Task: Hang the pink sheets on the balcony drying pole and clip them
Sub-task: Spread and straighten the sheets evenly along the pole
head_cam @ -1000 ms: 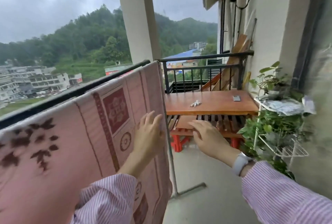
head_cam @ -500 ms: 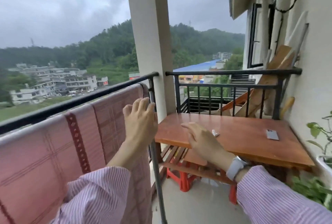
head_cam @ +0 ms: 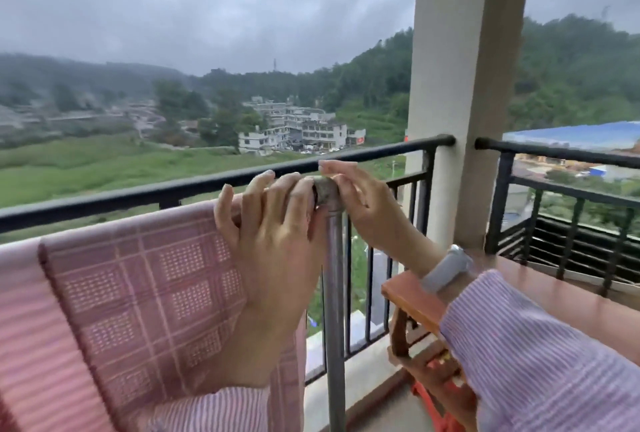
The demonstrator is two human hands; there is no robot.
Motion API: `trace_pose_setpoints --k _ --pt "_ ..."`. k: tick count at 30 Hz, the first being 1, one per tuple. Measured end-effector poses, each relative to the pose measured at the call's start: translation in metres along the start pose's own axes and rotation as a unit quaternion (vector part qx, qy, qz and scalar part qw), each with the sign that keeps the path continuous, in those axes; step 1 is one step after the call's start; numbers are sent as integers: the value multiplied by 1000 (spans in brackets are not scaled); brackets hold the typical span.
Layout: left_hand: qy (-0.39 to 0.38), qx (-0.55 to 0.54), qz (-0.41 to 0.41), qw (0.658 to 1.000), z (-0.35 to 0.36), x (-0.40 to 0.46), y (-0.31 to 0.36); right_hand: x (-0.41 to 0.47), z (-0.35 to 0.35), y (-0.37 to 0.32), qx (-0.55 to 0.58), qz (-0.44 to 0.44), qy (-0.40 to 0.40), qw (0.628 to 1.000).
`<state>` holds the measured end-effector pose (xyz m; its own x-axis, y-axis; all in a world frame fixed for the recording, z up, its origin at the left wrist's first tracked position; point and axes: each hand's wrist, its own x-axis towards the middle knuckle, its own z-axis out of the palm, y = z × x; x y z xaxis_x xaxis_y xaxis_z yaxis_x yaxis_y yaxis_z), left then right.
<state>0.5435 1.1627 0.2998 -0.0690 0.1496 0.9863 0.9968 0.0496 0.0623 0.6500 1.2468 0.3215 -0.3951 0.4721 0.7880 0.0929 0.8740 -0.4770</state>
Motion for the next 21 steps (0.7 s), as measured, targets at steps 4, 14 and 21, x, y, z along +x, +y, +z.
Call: trace_pose_setpoints --k 4,14,21 --pt "17 51 6 999 8 -2 1 22 -2 16 166 -10 -84 982" --pt "23 183 -31 982 2 -10 40 57 9 53 375 -144 -203 893" --pt "-15 281 -225 933 -7 15 90 65 -5 54 441 -170 -266 840"
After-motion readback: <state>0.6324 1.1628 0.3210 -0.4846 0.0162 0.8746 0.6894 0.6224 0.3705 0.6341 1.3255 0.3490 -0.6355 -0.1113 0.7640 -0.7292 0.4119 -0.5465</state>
